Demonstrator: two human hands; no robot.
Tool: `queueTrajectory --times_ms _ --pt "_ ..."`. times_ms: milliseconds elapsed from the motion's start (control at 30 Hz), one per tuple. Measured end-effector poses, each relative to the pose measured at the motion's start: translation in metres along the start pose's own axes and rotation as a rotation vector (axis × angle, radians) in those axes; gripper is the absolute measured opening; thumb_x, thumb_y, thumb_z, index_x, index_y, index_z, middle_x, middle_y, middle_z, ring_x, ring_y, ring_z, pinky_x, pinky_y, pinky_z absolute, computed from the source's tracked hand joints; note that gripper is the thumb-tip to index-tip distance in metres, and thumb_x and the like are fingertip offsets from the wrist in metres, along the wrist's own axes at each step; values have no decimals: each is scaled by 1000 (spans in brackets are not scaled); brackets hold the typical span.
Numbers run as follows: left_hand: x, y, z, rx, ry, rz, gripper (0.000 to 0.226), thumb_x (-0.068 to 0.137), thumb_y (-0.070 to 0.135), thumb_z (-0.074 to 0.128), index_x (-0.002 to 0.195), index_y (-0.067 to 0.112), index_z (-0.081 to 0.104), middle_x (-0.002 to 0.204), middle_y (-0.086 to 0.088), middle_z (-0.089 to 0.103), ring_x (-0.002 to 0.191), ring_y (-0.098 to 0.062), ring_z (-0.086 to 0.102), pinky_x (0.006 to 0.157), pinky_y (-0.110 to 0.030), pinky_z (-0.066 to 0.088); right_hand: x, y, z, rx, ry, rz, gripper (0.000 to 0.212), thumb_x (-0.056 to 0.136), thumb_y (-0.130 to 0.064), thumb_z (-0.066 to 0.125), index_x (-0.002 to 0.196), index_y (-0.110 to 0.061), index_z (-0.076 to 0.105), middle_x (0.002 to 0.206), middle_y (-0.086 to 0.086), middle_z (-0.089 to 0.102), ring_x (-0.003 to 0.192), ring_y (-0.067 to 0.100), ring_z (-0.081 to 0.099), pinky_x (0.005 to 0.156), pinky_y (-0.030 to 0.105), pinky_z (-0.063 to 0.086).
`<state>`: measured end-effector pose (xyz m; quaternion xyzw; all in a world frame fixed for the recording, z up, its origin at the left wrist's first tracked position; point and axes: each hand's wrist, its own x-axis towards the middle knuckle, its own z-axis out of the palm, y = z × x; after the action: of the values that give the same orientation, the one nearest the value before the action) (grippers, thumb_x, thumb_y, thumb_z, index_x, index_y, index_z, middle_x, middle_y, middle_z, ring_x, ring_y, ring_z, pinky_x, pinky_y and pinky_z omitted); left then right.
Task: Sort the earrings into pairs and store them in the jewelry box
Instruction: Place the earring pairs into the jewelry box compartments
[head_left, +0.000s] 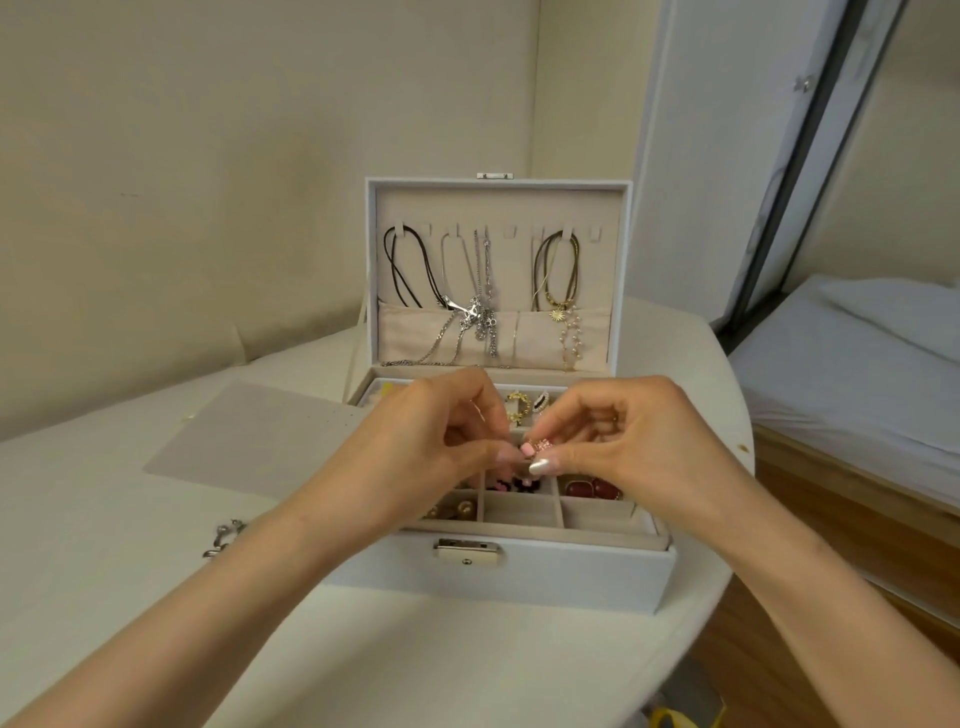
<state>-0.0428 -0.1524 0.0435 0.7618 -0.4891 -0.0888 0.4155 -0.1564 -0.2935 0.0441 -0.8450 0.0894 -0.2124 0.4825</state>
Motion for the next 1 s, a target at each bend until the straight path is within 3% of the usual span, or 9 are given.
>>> queueTrajectory --times_ms 67,167,267,433,600,833,1000 --pt "-1 -1 0 235 -38 62 16 75 27 74 72 27 58 66 12 62 65 -4 54 59 -20 41 0 0 -4 -19 -4 2 14 64 -4 82 71 -12 74 72 1 72 64 11 67 66 23 57" --pt "1 -2 5 429 -219 175 12 76 25 73 77 32 64 77 16 58 79 0 49 71 -24 43 0 2 -6 -12 3 -4 13 64 -4 82 70 -10 72 71 2 72 63 11 66 67 24 57" --pt "8 -2 7 512 -300 208 10 78 23 70 81 31 66 84 16 56 85 0 47 78 -31 45 0 4 -6 9 27 -8 12 65 -6 81 70 -11 72 72 4 71 66 16 66 68 29 57" --pt "21 2 7 572 -407 262 6 78 25 69 82 30 67 78 19 51 81 -2 47 73 -26 42 -1 8 -8 22 39 -7 13 65 -5 81 71 -11 71 72 5 71 65 15 65 69 32 56" --pt "22 -1 7 420 -463 312 16 77 14 69 81 30 70 75 18 50 77 4 48 68 -8 34 0 9 -12 62 90 -15 13 66 -1 79 71 -10 71 71 5 71 65 12 65 69 32 56" --pt "16 -10 -10 171 -292 261 7 77 25 72 79 24 66 86 10 60 80 -14 56 71 -19 43 -3 11 -11 53 73 -6 12 67 -6 79 74 -10 71 73 5 70 67 13 65 69 30 56" --pt "13 -8 -18 180 -299 180 7 80 20 71 79 24 64 74 13 65 70 -5 56 61 -9 36 -3 11 -5 37 44 -2 12 68 -5 79 73 -11 70 72 5 70 66 14 64 69 33 56"
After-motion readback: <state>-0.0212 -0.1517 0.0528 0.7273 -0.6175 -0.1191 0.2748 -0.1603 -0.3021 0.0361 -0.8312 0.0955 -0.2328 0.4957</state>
